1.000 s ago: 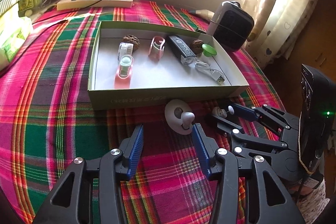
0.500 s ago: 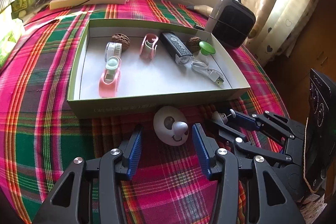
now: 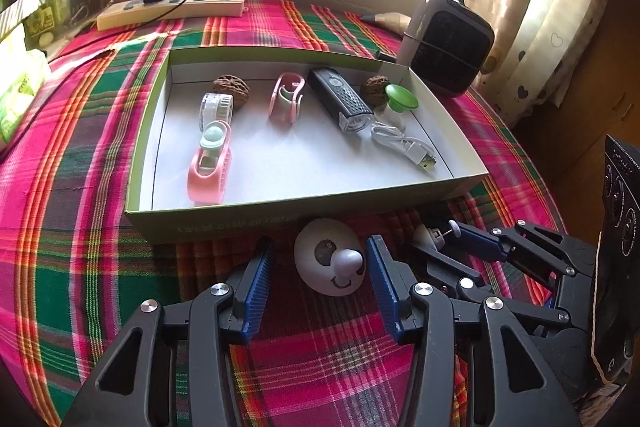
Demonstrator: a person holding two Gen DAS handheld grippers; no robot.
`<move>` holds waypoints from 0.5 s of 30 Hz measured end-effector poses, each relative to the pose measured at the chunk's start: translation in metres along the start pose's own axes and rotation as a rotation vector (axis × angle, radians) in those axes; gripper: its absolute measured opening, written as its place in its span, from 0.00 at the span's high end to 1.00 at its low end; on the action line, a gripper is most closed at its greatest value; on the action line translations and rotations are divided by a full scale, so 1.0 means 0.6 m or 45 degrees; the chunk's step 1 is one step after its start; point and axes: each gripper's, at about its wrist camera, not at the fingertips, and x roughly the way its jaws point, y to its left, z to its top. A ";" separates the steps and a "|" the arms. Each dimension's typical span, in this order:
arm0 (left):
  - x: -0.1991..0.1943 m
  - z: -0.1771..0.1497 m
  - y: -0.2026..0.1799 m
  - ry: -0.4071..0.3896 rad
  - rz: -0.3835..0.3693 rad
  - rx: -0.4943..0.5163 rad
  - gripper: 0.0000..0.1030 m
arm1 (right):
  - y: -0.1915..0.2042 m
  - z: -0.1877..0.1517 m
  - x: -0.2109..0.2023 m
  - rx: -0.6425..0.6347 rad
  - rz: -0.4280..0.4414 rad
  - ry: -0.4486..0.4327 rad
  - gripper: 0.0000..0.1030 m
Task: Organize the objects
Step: 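Close the left tool on the white fan while the right tool closes on the white knob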
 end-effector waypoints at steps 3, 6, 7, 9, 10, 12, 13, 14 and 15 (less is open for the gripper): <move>0.001 0.000 -0.001 -0.002 0.014 0.004 0.58 | -0.001 0.000 0.000 0.001 0.001 0.000 0.71; 0.000 0.000 0.002 -0.004 0.012 -0.003 0.61 | -0.001 -0.001 0.000 0.001 0.001 0.000 0.71; 0.000 -0.001 0.002 -0.004 0.008 -0.007 0.63 | -0.001 -0.001 0.000 0.001 0.001 0.000 0.71; 0.000 -0.001 0.001 -0.003 0.002 -0.006 0.65 | -0.001 0.000 0.000 0.001 0.001 0.000 0.71; 0.000 -0.001 0.000 -0.004 0.000 -0.005 0.66 | -0.001 -0.001 0.000 0.001 0.001 0.000 0.71; 0.000 -0.002 -0.001 -0.004 -0.006 -0.001 0.68 | -0.001 -0.001 0.000 0.001 0.001 0.000 0.71; 0.000 -0.002 -0.002 -0.005 -0.006 0.001 0.69 | -0.001 -0.001 0.000 0.001 0.001 0.000 0.71; 0.000 -0.002 -0.002 -0.004 -0.005 0.000 0.69 | -0.001 -0.001 0.000 0.000 0.001 0.000 0.71; 0.000 -0.002 -0.001 -0.004 -0.005 0.000 0.69 | -0.001 -0.001 0.000 0.001 0.001 0.000 0.71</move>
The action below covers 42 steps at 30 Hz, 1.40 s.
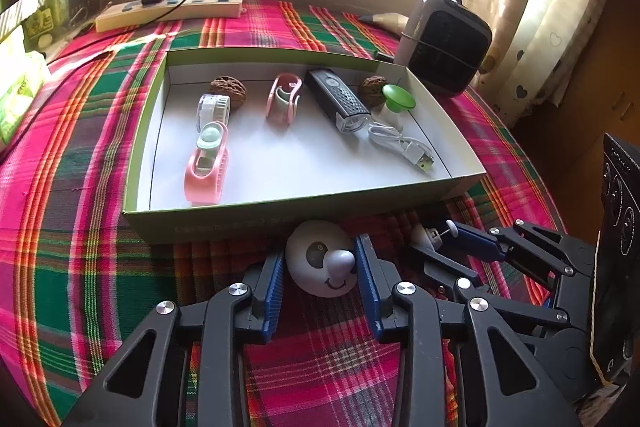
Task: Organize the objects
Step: 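Close the left tool on the white fan while the right tool closes on the white knob, then lift and carry the white fan and white knob over the box with both tools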
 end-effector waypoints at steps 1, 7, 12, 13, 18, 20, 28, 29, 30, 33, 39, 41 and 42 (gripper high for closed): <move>0.000 0.000 0.000 0.000 -0.001 -0.001 0.69 | 0.000 0.000 0.000 0.000 0.000 0.000 0.71; 0.001 -0.001 -0.001 -0.001 -0.001 -0.001 0.69 | -0.001 0.000 0.000 0.000 0.001 0.000 0.71; 0.001 -0.002 -0.001 -0.002 0.003 0.003 0.70 | 0.000 0.000 0.000 -0.003 -0.002 0.000 0.71; 0.000 -0.002 -0.001 -0.003 0.006 0.006 0.70 | 0.000 -0.001 0.000 -0.003 -0.003 0.000 0.71; -0.002 -0.002 -0.003 -0.007 0.015 0.011 0.70 | 0.000 -0.001 0.000 -0.004 -0.004 0.000 0.71; -0.004 -0.001 -0.003 -0.008 0.021 0.014 0.70 | 0.001 -0.001 0.000 -0.004 -0.004 -0.001 0.71; -0.011 -0.003 -0.001 -0.019 0.015 0.013 0.71 | 0.001 -0.002 -0.001 -0.002 -0.001 -0.010 0.71; -0.012 -0.004 -0.001 -0.022 0.012 0.015 0.71 | 0.000 -0.001 -0.001 -0.002 0.001 -0.011 0.71; -0.014 -0.004 -0.001 -0.026 0.011 0.017 0.71 | 0.000 -0.002 -0.002 -0.002 0.002 -0.013 0.71; -0.019 -0.005 -0.001 -0.031 0.010 0.019 0.71 | 0.000 0.000 -0.005 0.000 0.004 -0.020 0.71; -0.034 -0.003 -0.004 -0.044 -0.008 0.028 0.71 | 0.002 0.004 -0.014 0.000 0.005 -0.034 0.71; -0.039 -0.001 -0.005 -0.052 -0.009 0.030 0.71 | 0.001 0.006 -0.018 0.002 0.003 -0.045 0.71; -0.042 0.000 -0.005 -0.057 -0.008 0.029 0.71 | 0.001 0.008 -0.020 0.004 0.002 -0.050 0.71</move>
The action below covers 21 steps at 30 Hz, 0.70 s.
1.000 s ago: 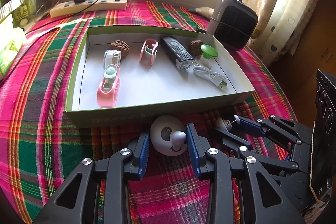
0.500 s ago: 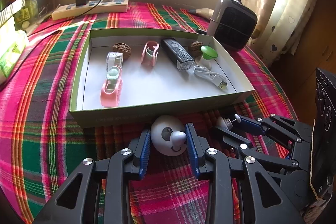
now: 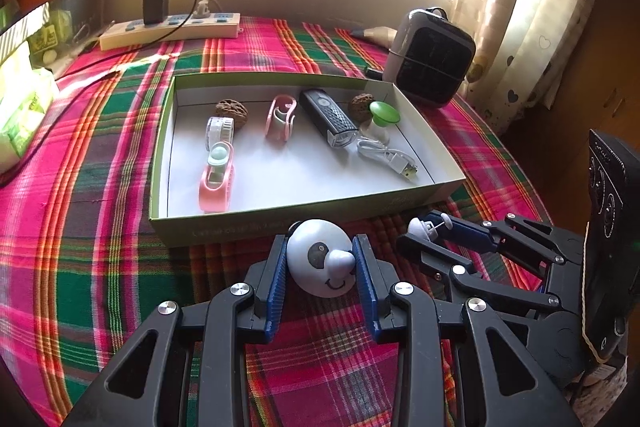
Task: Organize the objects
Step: 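Lift and carry the white fan and white knob over the box with both tools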
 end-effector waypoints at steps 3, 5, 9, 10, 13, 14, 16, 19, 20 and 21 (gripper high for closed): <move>-0.008 0.006 0.000 -0.017 0.003 0.002 0.71 | -0.002 0.004 -0.007 0.002 0.001 -0.017 0.71; -0.012 0.011 0.000 -0.025 0.004 0.012 0.71 | -0.001 0.009 -0.013 -0.003 0.000 -0.031 0.71; -0.019 0.023 0.003 -0.040 -0.003 0.010 0.71 | -0.001 0.018 -0.019 -0.013 -0.004 -0.049 0.71; -0.019 0.025 0.004 -0.043 0.000 0.014 0.71 | -0.001 0.019 -0.020 -0.014 -0.005 -0.052 0.71; -0.019 0.033 0.007 -0.049 0.007 0.018 0.71 | -0.002 0.026 -0.021 -0.014 -0.007 -0.063 0.71; -0.019 0.036 0.009 -0.052 0.010 0.017 0.71 | -0.002 0.030 -0.021 -0.016 -0.007 -0.067 0.71; -0.017 0.041 0.013 -0.053 0.010 0.011 0.71 | -0.003 0.035 -0.021 -0.023 -0.013 -0.070 0.71; -0.012 0.047 0.017 -0.051 0.017 0.007 0.71 | -0.004 0.042 -0.016 -0.028 -0.017 -0.069 0.71; -0.011 0.049 0.018 -0.052 0.019 0.007 0.71 | -0.004 0.045 -0.014 -0.027 -0.019 -0.068 0.71; -0.009 0.051 0.019 -0.050 0.020 0.005 0.71 | -0.005 0.047 -0.012 -0.026 -0.020 -0.069 0.71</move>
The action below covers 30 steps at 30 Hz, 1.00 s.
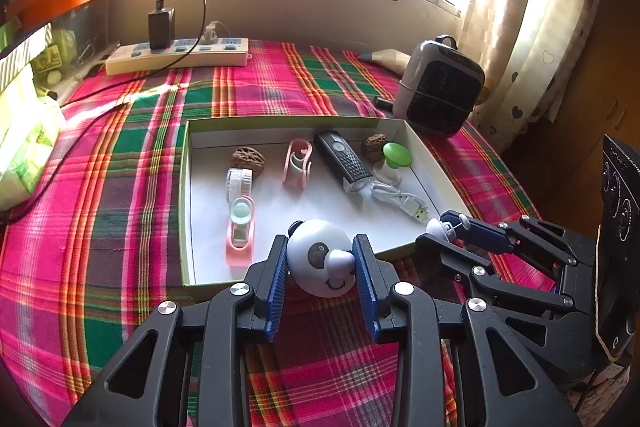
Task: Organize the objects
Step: 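Lift and carry the white fan and white knob over the box with both tools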
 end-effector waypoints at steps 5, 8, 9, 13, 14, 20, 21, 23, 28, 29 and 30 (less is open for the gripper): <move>0.012 0.012 0.008 0.006 -0.001 -0.014 0.71 | -0.001 0.009 0.011 0.000 0.007 0.004 0.71; 0.020 0.019 0.013 0.008 0.002 -0.021 0.71 | -0.002 0.015 0.021 -0.003 0.006 0.008 0.71; 0.023 0.022 0.015 0.011 0.005 -0.023 0.71 | -0.003 0.017 0.024 -0.002 0.006 0.011 0.71; 0.037 0.033 0.020 0.019 0.014 -0.015 0.71 | -0.010 0.025 0.041 0.001 0.004 0.029 0.71; 0.041 0.035 0.022 0.023 0.019 -0.016 0.71 | -0.013 0.026 0.046 0.004 0.006 0.037 0.71; 0.066 0.048 0.026 0.047 0.034 -0.008 0.71 | -0.023 0.034 0.072 0.005 0.007 0.072 0.71; 0.069 0.049 0.026 0.050 0.036 -0.009 0.71 | -0.024 0.034 0.076 0.004 0.008 0.078 0.71; 0.075 0.050 0.026 0.057 0.034 -0.006 0.71 | -0.025 0.034 0.081 0.000 0.010 0.087 0.71; 0.091 0.049 0.025 0.083 0.038 0.003 0.71 | -0.027 0.034 0.093 -0.004 0.012 0.105 0.71; 0.093 0.049 0.026 0.087 0.041 0.002 0.71 | -0.028 0.034 0.094 -0.003 0.013 0.108 0.71; 0.095 0.049 0.026 0.091 0.041 0.000 0.71 | -0.028 0.034 0.096 -0.003 0.013 0.111 0.71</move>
